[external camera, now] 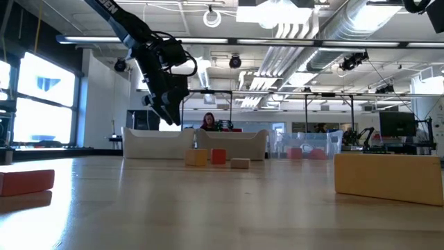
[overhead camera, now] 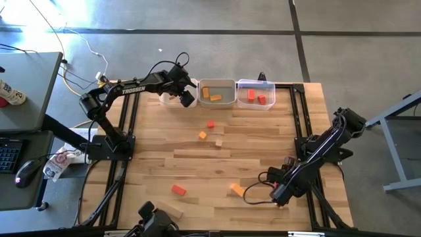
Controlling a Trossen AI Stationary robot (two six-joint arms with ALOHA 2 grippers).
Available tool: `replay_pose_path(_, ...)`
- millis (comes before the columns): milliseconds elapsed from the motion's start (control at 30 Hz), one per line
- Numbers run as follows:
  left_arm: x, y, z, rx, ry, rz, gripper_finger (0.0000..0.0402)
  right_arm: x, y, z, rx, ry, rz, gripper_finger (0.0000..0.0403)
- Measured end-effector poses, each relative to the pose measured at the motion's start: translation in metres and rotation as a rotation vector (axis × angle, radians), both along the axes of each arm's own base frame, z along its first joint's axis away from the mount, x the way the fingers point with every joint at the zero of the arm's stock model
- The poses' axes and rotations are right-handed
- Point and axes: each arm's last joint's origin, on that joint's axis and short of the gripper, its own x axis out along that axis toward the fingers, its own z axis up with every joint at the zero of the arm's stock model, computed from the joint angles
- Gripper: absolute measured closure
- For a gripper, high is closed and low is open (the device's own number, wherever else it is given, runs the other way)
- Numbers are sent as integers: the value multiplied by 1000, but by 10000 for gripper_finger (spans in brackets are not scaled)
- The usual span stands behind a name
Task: Sort & place blocks by color
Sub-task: Put the orange block into the transparent bin
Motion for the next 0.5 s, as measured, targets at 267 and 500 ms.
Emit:
replay_pose_path(267, 0, 0, 0, 0, 0, 0, 188, -7, -8, 2, -69, 84, -1, 194)
replay_pose_path(500, 0, 0, 0, 0, 0, 0, 188, -6, -7, 1, -46, 95, -7, 194)
